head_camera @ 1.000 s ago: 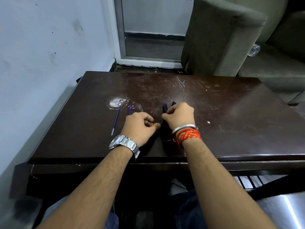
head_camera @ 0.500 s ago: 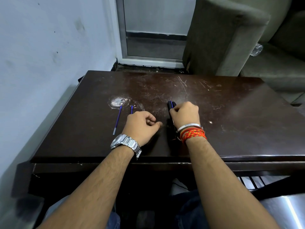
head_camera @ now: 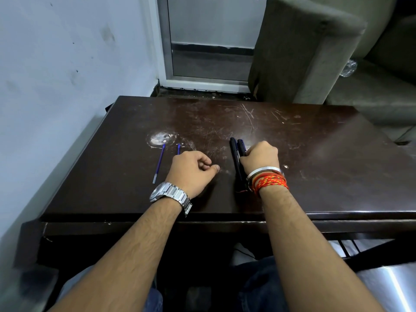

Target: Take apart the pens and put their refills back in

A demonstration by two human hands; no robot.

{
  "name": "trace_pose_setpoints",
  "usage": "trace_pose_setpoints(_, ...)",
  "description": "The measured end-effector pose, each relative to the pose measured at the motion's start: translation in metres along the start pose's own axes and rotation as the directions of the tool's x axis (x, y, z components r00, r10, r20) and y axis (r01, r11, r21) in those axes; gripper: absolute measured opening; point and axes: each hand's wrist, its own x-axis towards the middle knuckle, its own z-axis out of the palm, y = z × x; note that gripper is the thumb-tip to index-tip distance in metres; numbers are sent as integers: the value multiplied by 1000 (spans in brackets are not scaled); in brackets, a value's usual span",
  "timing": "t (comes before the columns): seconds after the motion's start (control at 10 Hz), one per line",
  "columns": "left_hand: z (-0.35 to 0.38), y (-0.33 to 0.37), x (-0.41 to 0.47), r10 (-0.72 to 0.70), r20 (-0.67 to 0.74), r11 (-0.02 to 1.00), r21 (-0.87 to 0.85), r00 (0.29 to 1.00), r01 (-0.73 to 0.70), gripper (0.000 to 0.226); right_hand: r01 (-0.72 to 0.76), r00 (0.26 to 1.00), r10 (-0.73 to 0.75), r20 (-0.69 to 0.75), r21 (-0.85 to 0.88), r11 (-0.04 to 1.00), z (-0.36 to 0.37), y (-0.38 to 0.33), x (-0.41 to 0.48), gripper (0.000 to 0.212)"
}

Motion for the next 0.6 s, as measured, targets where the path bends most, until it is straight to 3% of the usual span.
trace_pose_setpoints(0.2,1,1,-1,5,7,1000,-3,1000,-5,19,-3,1000,3,-1,20,1000,1,0,1,26)
trace_pose_setpoints(0.4,1,1,2,24,-4,999,-30,1000,-25,15,72,991,-66,-121,52,996,2,-5,-2,25)
trace_pose_setpoints(0.5,-3,6,7,65,-31,998,-1,997,-65,15,228,952,-213,-222,44,973,3,-13,-9,24)
trace_pose_setpoints(0.6,-11,11,4,110,-118,993,61,987,-103,31,367,897,-338,-286,54,929,4,-20,-22,31)
